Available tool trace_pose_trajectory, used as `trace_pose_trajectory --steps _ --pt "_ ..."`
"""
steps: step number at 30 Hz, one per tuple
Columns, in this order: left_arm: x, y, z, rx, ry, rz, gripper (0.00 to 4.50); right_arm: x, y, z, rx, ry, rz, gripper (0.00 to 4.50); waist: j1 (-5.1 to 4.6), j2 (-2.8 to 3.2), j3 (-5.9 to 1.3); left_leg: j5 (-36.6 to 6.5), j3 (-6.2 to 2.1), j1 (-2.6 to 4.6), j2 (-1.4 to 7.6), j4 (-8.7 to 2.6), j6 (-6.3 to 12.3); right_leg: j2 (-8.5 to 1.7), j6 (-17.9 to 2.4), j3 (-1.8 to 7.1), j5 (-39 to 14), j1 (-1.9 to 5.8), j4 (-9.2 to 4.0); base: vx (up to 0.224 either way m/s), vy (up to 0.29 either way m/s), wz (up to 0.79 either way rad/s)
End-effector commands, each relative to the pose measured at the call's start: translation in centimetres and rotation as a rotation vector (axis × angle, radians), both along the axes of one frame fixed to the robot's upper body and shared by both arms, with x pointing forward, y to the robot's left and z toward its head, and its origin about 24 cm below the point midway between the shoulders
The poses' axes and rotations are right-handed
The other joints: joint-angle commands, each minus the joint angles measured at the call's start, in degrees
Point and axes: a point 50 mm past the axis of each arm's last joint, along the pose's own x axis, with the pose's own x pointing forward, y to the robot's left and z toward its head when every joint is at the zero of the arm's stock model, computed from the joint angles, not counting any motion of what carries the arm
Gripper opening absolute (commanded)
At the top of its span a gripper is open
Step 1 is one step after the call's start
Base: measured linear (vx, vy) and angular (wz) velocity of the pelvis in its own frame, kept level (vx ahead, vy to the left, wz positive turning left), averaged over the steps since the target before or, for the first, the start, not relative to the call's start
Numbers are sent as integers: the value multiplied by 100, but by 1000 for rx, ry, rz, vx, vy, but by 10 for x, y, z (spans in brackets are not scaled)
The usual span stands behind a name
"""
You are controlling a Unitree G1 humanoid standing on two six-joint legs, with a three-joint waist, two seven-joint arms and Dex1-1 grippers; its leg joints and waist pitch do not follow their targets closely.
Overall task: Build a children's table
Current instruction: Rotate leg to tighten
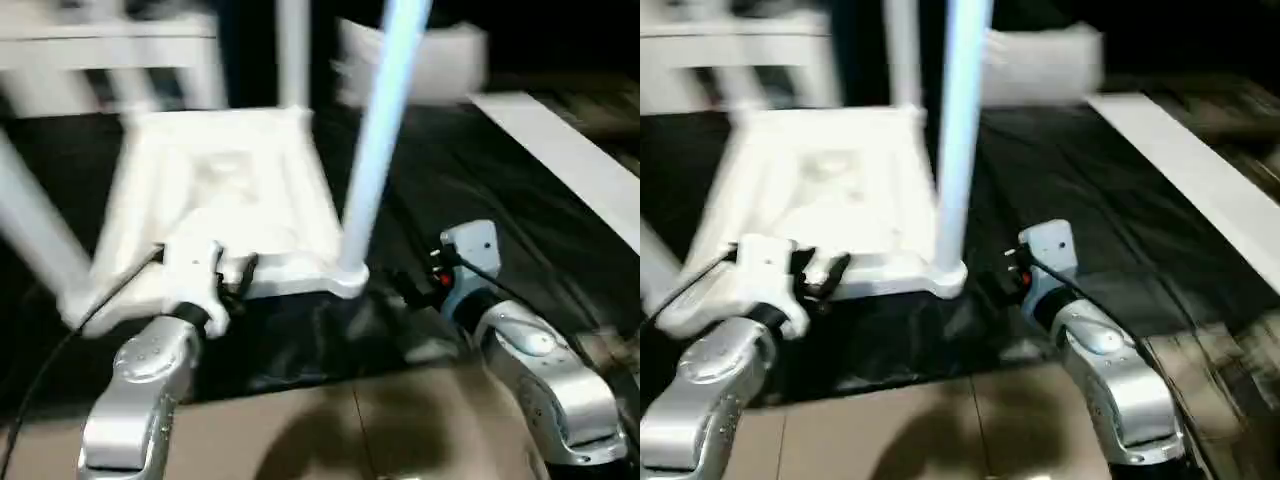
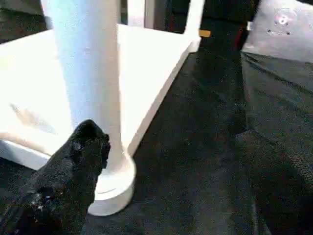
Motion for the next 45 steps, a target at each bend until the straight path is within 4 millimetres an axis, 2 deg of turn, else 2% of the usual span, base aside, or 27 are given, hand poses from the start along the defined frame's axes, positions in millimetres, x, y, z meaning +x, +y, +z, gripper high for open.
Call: trace_pose_trajectory --steps 1,2,3,4,5,6,7,8,9,10,11,12,14,17,21,24,26,27,28,30,31,33,34,36,37,40,45 --pt "1 1 3 19 -9 6 265 -1 0 6 56 -52 8 450 239 -144 -246 -210 271 -211 -94 100 335 -1104 1894 1223 -2085 576 -914 -14 -142 35" --pt "1 1 3 15 -12 2 265 -1 -1 4 74 -26 10 450 368 -122 -245 -142 160 -245 45 76 369 -1278 1700 1339 -1787 634 -865 -15 -79 6" --pt "1 1 3 14 -12 1 265 -1 -2 4 78 -20 9 450 414 -99 -206 -35 149 -174 86 -3 391 -1265 1461 1265 -1739 565 -918 0 0 0" --pt "1 1 4 9 -15 -3 265 -4 -2 2 111 4 34 450 467 -3 -184 219 175 -123 150 -218 496 -1115 781 1074 -1678 562 -959 0 0 0" --pt "0 1 4 8 -17 -6 265 -5 -1 1 129 10 55 450 506 80 -195 384 247 50 251 -436 673 -926 256 884 -1890 487 -1017 0 0 0" --pt "0 2 4 7 -19 -5 265 -6 -2 1 137 8 61 450 441 174 -166 102 181 153 553 -717 771 -599 97 670 -2035 393 -934 -21 62 4" --pt "0 2 4 7 -20 -5 265 -7 -2 1 140 7 64 450 382 216 -191 -219 95 271 769 -778 795 -542 32 638 -1886 339 -876 -21 62 4" --pt "-2 4 5 3 -25 -15 265 -10 -4 -1 146 4 83 450 295 319 -245 -614 -24 406 1089 -852 673 -529 -173 680 -968 289 -668 -21 75 7" --pt "-2 4 5 3 -25 -15 265 -10 -4 -1 146 4 83 450 246 321 -266 -698 -35 363 1148 -881 620 -555 -228 695 -528 317 -564 0 0 0" --pt "-4 4 4 5 -28 -30 284 -12 -5 -2 149 5 107 450 207 280 -218 -966 43 277 1065 -905 477 -647 -286 784 -245 321 -577 -30 78 5" --pt "-5 5 4 10 -29 -40 294 -14 -5 -3 151 6 127 450 188 211 -186 -1259 179 200 830 -863 257 -800 -352 871 -606 398 -729 -30 61 0" --pt "-7 5 4 7 -31 -57 294 -17 -5 -4 153 10 156 450 200 194 -164 -1321 278 181 681 -832 137 -867 -299 873 -1460 440 -868 -52 80 0" --pt "-7 5 6 -8 -36 -78 313 -21 -3 -3 159 14 203 450 172 175 -123 -1369 330 237 634 -806 112 -867 -5 817 -2698 393 -1052 0 0 0" --pt "-4 7 12 -22 -41 -124 341 -25 2 0 156 39 298 450 63 207 -149 -1311 261 190 714 -869 137 -753 133 752 -2327 410 -1021 0 0 0" --pt "2 11 21 14 -32 -187 380 -19 2 3 143 59 310 450 -20 181 -100 -1387 284 191 644 -857 154 -784 74 761 -2537 373 -1044 0 0 0" --pt "9 13 32 48 -28 -250 400 -4 4 4 125 86 290 450 -45 95 -92 -990 305 189 625 -844 214 -777 -20 769 -2438 354 -1021 0 0 0" --pt "14 14 37 78 -31 -272 415 4 10 4 96 96 308 450 -52 171 -78 -735 297 203 689 -862 211 -730 -184 789 -1716 321 -952 0 0 0" --pt "14 14 37 77 -30 -273 423 4 10 4 96 98 311 450 -69 138 -78 -677 294 184 704 -868 233 -723 -232 795 -1506 343 -916 55 1 3" --pt "14 12 37 75 -19 -292 429 4 14 5 96 101 327 450 -42 220 -100 -516 286 195 717 -843 255 -740 -377 810 -1054 347 -840 55 1 3" --pt "13 10 36 80 -11 -306 436 5 15 7 100 100 331 450 -51 170 -139 -105 298 150 713 -811 361 -752 -590 821 -344 399 -733 58 0 1" --pt "12 9 36 86 -4 -317 444 6 17 9 109 98 330 450 -16 263 -125 149 301 126 695 -778 448 -766 -697 829 76 381 -681 53 -3 0" --pt "9 9 35 86 3 -324 444 6 18 11 119 98 330 450 -20 210 -166 529 298 94 697 -740 657 -746 -805 815 701 406 -592 0 0 0" --pt "9 8 35 90 6 -331 444 7 19 10 113 103 334 450 -30 205 -120 635 300 52 687 -737 809 -748 -864 808 863 399 -573 0 0 0" --pt "8 8 34 96 10 -339 444 7 19 9 103 107 336 450 -22 228 -87 443 315 60 696 -742 894 -764 -846 800 519 388 -636 0 0 0" --pt "8 8 34 101 14 -343 444 8 19 8 96 110 336 450 -27 263 -44 203 325 70 701 -757 845 -743 -795 792 120 370 -703 0 0 0" --pt "10 9 34 102 18 -357 444 11 20 10 81 115 332 450 -40 253 33 -175 346 93 673 -791 666 -735 -605 795 -916 366 -816 0 0 0" --pt "10 9 35 114 22 -384 444 12 22 15 72 112 353 450 -71 283 69 -249 319 117 717 -824 527 -729 -579 819 -921 328 -811 0 0 0"
